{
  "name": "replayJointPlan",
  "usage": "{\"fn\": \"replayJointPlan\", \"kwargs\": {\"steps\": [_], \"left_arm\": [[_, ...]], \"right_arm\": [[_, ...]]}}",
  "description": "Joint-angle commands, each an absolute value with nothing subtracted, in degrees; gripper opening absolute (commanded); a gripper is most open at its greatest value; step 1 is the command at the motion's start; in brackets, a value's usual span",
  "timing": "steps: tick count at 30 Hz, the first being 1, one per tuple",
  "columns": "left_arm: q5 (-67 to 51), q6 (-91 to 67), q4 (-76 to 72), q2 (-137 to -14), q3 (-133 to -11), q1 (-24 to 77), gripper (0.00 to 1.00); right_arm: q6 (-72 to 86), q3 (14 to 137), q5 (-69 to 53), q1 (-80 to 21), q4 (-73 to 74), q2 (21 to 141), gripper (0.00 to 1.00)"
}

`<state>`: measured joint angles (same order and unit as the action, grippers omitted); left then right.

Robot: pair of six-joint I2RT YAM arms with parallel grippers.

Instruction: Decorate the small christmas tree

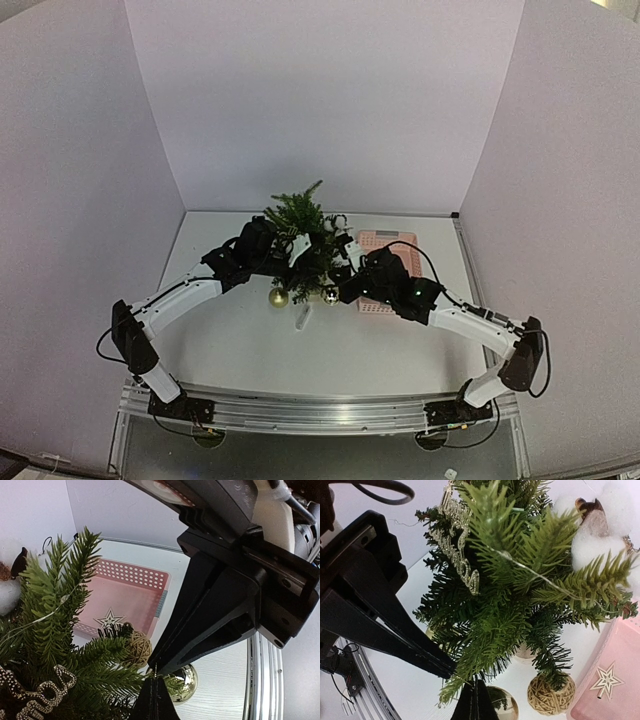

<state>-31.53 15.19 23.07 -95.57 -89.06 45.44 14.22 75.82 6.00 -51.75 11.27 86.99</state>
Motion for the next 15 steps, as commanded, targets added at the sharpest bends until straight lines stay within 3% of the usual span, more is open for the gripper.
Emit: {"fn": "replayJointPlan", "kwargs": {"steps": [1,15], "left_arm": [[-34.7,15.3,25.2,-94.3,-89.4,44.6,0.0],[-34.0,19.8,31.7,-91.8,-88.6,43.4,0.0]], "right_arm": [[14.7,73.9,10.6,-51.2,10.9,84.6,0.0],[14.4,74.9,7.3,-51.1,9.7,86.4,0.0]]}}
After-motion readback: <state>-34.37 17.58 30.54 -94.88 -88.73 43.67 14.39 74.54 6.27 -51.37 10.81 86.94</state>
